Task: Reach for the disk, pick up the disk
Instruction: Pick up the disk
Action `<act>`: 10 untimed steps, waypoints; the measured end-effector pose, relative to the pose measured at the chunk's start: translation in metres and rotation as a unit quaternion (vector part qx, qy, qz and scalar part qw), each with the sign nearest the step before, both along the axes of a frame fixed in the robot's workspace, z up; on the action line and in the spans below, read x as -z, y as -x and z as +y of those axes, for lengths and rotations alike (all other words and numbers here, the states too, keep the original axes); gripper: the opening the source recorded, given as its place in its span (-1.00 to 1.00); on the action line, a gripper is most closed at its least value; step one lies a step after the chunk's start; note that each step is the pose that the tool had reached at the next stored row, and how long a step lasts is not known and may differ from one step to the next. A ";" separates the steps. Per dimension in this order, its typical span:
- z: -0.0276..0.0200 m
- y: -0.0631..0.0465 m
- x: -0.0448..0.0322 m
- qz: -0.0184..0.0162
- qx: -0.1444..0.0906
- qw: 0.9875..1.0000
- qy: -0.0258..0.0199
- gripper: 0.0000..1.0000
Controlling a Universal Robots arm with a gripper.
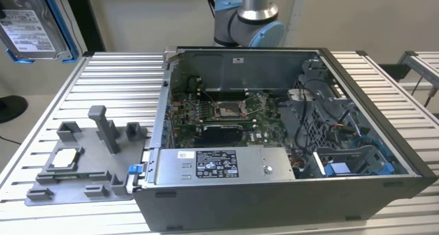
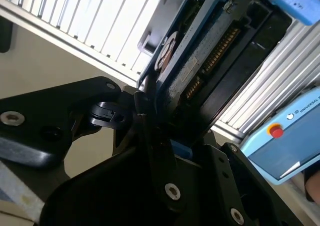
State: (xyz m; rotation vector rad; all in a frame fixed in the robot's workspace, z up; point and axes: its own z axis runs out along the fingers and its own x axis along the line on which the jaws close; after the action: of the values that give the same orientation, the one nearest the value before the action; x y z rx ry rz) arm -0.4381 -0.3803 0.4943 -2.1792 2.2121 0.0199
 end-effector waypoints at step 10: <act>0.0000 0.000 0.0000 0.000 -0.001 1.000 0.001 -1.00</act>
State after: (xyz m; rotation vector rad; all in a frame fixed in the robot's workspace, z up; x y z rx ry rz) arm -0.4381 -0.3802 0.4943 -2.1823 2.2103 0.0185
